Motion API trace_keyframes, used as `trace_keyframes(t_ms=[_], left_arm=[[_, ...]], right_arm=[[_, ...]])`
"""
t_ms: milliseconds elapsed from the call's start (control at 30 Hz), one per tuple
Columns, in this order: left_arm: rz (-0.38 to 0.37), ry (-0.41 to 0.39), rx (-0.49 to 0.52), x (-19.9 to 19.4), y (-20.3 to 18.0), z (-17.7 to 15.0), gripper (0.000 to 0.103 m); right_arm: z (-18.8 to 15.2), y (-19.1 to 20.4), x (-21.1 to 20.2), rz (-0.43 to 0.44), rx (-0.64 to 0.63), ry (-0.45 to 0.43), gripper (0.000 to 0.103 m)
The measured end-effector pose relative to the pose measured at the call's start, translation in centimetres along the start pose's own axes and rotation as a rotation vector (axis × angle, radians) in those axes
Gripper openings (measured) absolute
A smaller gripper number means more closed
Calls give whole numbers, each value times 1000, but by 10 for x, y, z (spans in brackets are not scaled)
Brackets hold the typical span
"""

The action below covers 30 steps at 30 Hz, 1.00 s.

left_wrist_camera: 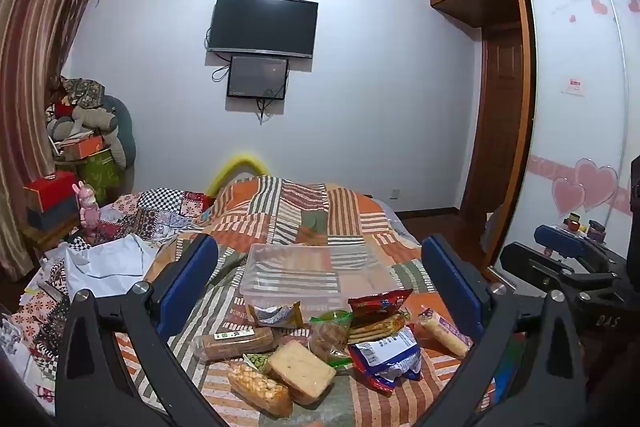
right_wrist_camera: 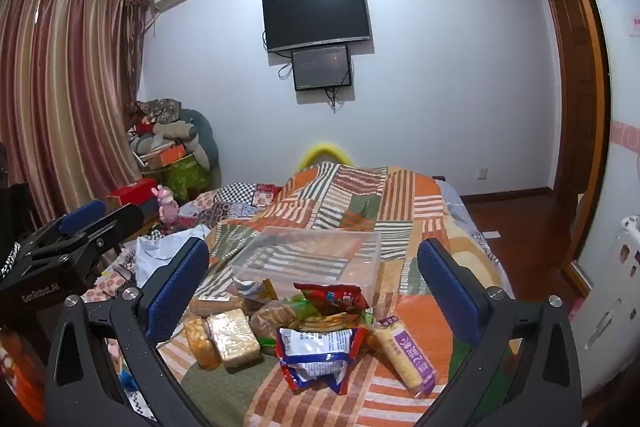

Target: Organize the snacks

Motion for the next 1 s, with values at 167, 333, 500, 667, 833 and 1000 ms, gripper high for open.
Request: trace_keyframes(t_ms=[167, 333, 500, 667, 833, 1000], left_arm=[[12, -2, 7, 1, 0, 1, 103], [4, -5, 19, 3, -9, 4, 103], [-8, -11, 19, -1, -5, 1, 103], [-8, -6, 16, 0, -5, 1, 103], [-9, -11, 22, -1, -5, 1, 103], [-11, -12, 29, -1, -8, 1, 103]], right_arm=[[-1, -1, 0, -1, 0, 1, 103], [-1, -1, 0, 0, 3, -1, 103], [-1, 1, 0, 1, 8, 1, 103], [-1, -1, 0, 2, 14, -2, 103], [-3, -2, 0, 4, 19, -1, 103], [-1, -1, -1, 8, 28, -2, 103]])
Point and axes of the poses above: each gripper's, at about its wrist camera, not at the fingertips, and x roughly the way its jaws point, y to its left, z to its top, the point moved 7 cm from there along x, roughly the way its jaws point, and after that the axes turned 10 degrees about -y, right-handed, at the moved point
